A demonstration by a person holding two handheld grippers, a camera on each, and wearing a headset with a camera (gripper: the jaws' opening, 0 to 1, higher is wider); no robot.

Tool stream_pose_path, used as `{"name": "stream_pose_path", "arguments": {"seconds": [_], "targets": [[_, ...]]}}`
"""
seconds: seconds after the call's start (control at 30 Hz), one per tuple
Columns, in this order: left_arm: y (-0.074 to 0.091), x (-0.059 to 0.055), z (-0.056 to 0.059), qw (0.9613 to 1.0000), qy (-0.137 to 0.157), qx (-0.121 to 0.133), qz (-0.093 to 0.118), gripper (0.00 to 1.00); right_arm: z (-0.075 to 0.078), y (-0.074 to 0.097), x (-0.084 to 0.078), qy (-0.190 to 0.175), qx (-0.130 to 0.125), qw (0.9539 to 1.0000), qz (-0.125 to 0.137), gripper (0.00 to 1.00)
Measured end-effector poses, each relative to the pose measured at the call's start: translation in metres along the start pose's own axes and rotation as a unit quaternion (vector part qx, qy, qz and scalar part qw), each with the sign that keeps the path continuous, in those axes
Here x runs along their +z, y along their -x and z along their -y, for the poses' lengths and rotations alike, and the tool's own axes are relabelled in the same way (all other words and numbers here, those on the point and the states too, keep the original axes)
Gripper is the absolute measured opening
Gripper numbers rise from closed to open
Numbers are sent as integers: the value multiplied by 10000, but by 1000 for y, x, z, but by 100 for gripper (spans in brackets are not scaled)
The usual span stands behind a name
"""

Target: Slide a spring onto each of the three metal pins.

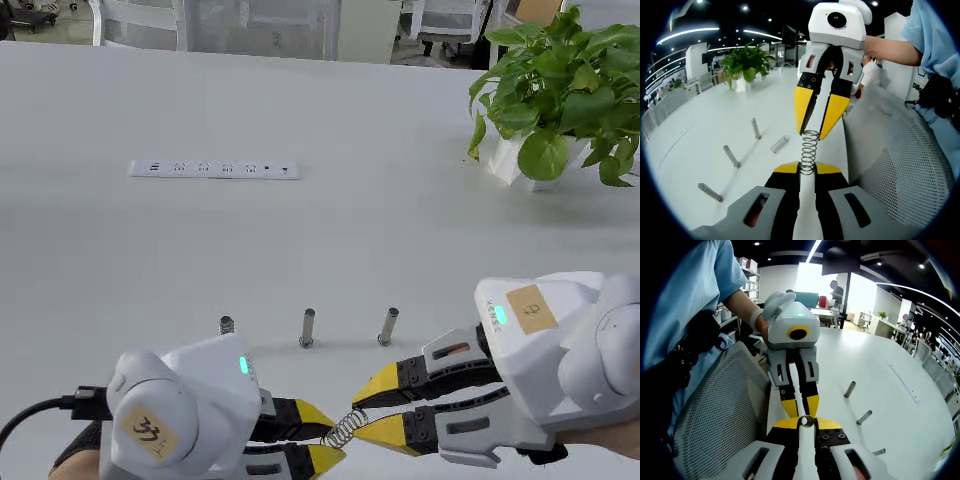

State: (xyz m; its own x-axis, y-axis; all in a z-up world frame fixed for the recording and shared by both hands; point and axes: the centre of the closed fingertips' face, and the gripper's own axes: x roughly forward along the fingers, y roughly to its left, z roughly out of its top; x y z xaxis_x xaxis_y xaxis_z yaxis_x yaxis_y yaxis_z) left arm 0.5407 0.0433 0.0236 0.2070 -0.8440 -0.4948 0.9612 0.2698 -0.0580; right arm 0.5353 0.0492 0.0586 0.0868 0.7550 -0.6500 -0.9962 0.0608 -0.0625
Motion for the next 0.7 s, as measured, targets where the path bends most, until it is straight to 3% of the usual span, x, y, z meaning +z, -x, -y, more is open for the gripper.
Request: {"name": "stream_pose_path", "arguments": {"seconds": [0.23, 0.37, 0.57, 0.7], "targets": [[-1, -3, 1, 10000, 22, 11, -8, 6, -1, -1, -2, -88, 42, 9999, -30, 7], [-2, -4, 2, 10000, 0, 43, -40, 6, 2, -1, -2, -170, -39, 9998, -60, 25], [-4, -5, 3, 9999, -47, 105, -85, 6, 5, 1, -6, -91, -50, 9993, -351, 31], [-6, -4, 4, 9998, -85, 140, -109, 6, 3, 3, -8, 50, 98, 9983, -569, 31]]}}
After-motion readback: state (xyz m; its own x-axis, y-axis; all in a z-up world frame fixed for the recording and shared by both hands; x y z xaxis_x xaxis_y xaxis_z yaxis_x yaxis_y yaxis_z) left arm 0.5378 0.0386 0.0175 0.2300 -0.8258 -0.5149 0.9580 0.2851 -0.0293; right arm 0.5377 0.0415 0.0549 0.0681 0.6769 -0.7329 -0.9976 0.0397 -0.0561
